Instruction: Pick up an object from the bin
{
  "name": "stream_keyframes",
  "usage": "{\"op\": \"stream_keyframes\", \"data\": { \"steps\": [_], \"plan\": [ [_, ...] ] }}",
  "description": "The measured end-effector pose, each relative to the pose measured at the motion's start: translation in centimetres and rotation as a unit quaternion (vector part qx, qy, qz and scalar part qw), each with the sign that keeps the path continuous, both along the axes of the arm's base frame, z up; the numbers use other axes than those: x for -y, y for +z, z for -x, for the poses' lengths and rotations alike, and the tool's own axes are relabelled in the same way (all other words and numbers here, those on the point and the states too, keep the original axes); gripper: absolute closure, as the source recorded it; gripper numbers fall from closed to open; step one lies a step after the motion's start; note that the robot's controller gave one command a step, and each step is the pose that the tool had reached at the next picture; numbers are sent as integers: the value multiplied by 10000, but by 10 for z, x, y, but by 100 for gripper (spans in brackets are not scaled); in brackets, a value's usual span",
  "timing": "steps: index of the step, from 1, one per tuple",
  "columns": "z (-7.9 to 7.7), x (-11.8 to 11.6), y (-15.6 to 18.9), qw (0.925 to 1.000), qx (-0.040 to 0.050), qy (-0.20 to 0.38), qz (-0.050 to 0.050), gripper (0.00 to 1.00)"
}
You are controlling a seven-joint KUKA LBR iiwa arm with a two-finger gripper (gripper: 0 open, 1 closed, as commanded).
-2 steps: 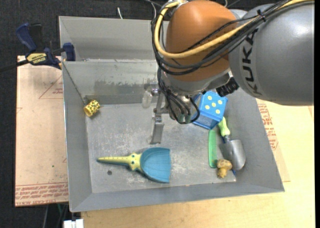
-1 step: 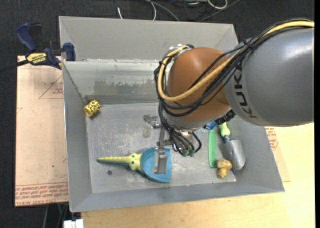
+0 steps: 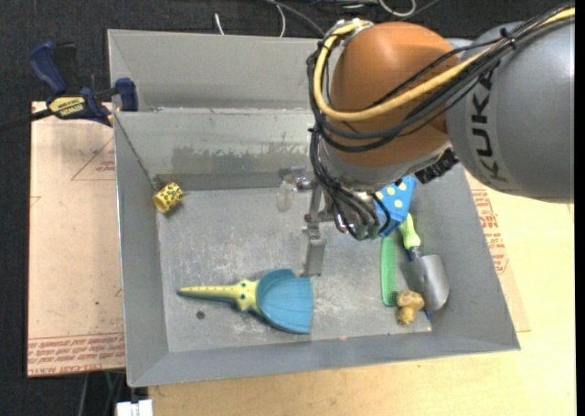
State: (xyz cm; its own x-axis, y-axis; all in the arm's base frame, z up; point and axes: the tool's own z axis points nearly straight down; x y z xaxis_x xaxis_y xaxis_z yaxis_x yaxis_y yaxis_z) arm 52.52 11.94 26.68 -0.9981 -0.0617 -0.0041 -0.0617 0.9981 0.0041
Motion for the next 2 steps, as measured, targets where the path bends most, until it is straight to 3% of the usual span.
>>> {"op": "stream_keyframes", "data": {
  "steps": [1, 2],
  "plan": [
    [10, -15, -49, 10000, -25, 90, -2, 0],
    [-8, 11, -102, 9991, 68, -407, -18, 0]
  ]
}}
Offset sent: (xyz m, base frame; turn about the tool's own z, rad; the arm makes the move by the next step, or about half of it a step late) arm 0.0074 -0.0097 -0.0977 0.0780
